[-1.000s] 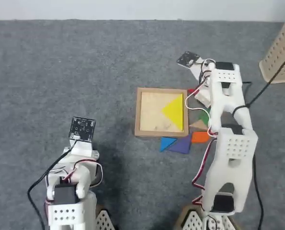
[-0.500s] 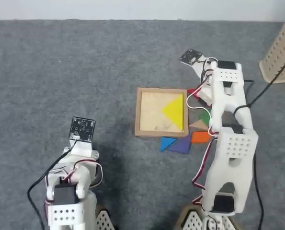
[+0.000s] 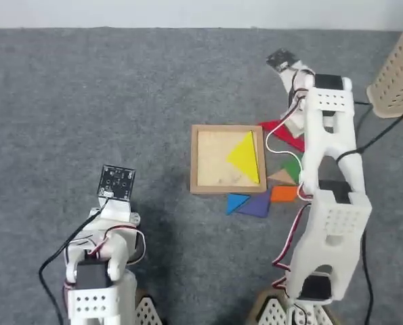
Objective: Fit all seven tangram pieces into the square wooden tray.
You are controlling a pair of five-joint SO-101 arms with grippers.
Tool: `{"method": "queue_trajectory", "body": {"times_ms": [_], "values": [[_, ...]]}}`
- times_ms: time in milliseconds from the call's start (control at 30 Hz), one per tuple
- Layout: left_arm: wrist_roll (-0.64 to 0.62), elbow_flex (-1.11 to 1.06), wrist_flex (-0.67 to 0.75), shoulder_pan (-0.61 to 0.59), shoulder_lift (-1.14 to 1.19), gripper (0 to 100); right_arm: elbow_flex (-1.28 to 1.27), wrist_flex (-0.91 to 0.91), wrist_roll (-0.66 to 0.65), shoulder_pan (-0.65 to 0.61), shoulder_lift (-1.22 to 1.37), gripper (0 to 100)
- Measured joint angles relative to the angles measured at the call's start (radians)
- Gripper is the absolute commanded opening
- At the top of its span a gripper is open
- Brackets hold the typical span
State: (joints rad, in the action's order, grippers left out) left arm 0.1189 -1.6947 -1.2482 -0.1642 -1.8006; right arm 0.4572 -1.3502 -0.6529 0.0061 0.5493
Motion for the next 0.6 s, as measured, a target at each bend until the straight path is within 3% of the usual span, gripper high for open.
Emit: {"method": "queue_trajectory", "body": {"times_ms": [133, 333, 600], "values": [[0.0, 0.0, 0.0, 0.0, 0.0, 1, 0.0, -0.017, 0.014, 0.0, -0.037, 8.5], [0.0, 0.0, 0.0, 0.0, 0.0, 1, 0.0, -0.017, -0.035, -0.012, -0.037, 23.3], [0.0, 0.0, 0.0, 0.0, 0.0, 1, 0.0, 0.071, -0.164, -0.064, 0.06, 24.9]]}}
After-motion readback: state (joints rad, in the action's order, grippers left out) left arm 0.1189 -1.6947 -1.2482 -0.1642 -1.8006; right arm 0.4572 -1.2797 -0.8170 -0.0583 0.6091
